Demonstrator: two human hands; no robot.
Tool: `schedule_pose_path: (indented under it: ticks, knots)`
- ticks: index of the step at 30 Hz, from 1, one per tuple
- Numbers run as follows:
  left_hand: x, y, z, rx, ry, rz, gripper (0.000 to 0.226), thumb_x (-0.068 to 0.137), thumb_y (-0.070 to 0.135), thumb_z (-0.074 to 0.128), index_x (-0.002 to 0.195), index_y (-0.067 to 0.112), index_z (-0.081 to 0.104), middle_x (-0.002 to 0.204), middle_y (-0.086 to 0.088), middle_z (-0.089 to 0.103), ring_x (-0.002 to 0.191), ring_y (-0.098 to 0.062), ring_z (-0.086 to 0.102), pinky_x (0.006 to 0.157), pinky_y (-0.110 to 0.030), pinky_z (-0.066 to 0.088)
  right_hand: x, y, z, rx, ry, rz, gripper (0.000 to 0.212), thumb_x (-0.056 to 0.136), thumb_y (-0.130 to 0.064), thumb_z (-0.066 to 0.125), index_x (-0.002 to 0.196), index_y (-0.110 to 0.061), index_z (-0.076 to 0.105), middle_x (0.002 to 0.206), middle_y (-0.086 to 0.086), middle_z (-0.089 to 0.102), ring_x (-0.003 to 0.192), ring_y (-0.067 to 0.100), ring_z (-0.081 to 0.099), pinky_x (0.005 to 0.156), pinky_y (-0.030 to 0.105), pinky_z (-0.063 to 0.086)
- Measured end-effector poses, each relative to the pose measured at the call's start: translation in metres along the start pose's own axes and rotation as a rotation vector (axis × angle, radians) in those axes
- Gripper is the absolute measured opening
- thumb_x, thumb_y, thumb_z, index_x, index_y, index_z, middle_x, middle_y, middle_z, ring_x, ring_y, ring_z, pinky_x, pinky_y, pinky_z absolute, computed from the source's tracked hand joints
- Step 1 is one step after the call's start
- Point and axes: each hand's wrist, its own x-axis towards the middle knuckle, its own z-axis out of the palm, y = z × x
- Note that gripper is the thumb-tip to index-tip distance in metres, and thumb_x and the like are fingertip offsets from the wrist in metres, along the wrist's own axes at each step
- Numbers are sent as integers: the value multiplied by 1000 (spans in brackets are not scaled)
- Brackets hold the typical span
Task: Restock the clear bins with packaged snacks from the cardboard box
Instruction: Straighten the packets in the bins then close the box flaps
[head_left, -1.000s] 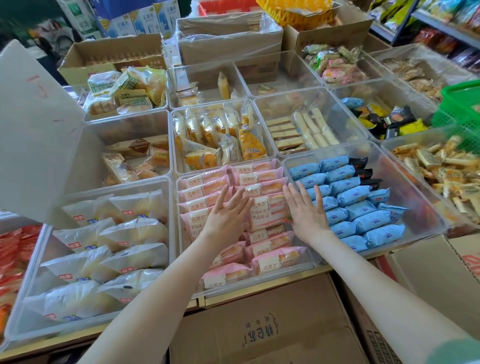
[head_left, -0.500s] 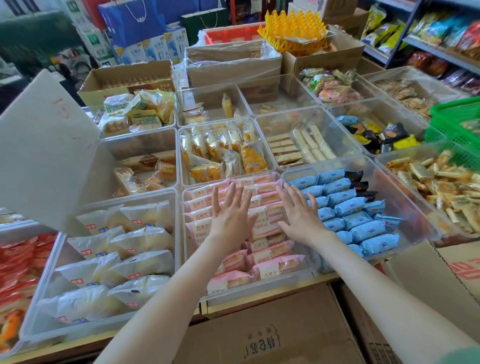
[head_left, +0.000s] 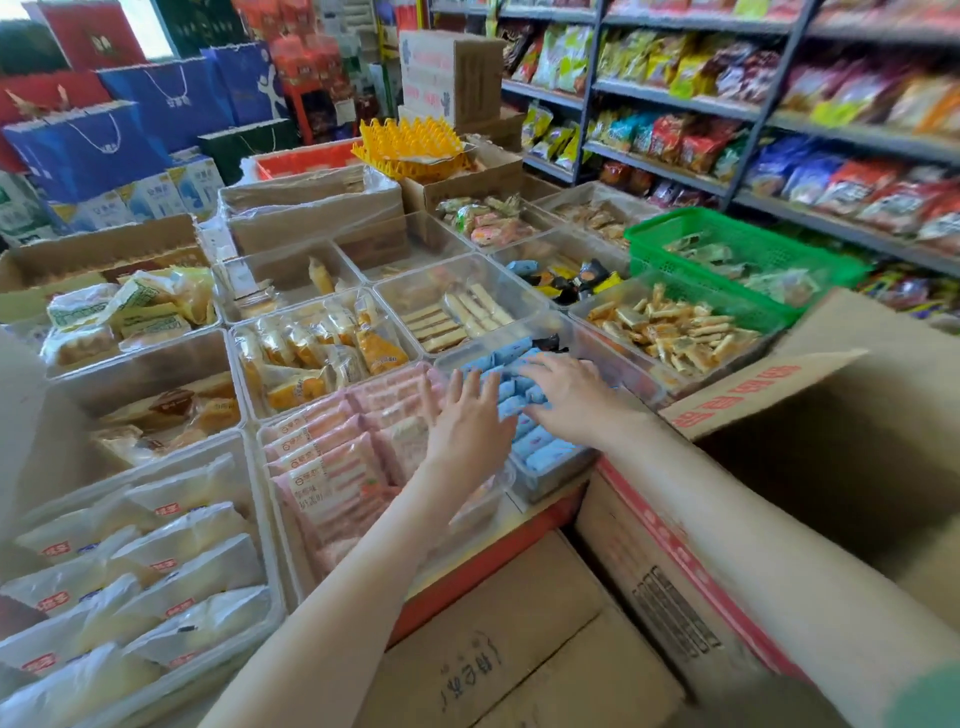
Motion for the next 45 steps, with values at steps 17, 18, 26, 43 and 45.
schedule_pose_path:
  ticks: [17, 18, 26, 43, 45]
  knots:
    - [-67, 246, 22, -619, 23, -178, 51, 99, 15, 39, 147, 5, 23, 145, -15, 40, 130, -28, 42, 102, -35, 36, -170, 229, 14, 97, -269, 117, 63, 97, -30, 49, 151, -32, 17, 154, 6, 29, 140, 27, 29, 110, 49, 30]
    - [-71, 252, 26, -608, 30, -182, 52, 100, 13, 37, 148, 4, 20, 149, -15, 35, 135, -27, 37, 106, -33, 32, -171, 234, 18, 88, -227, 95, 65, 96, -29, 52, 151, -28, 16, 154, 6, 27, 141, 27, 26, 111, 48, 28]
    - [-78, 265, 40, -619, -15, -249, 57, 98, 5, 36, 151, 6, 15, 154, -13, 27, 142, -23, 26, 115, -31, 23, -155, 242, 40, -21, 85, -70, 44, 93, -16, 48, 136, -8, 43, 151, 13, 22, 142, 29, 16, 115, 42, 16]
    - [-60, 304, 36, -136, 106, -213, 39, 100, 29, 36, 134, 17, 49, 141, 0, 48, 141, -20, 28, 116, -50, -3, -154, 303, 82, -57, -412, -200, 68, 100, -35, 41, 153, -25, 0, 161, -2, -2, 147, 16, -3, 117, 47, 4]
    - [-69, 332, 36, -55, 27, -150, 39, 100, 31, 35, 134, 17, 48, 136, 0, 52, 135, -19, 37, 117, -49, -3, -159, 305, 73, -34, -367, -222, 69, 99, -33, 43, 153, -25, 1, 161, -1, -1, 147, 17, -3, 117, 47, 3]
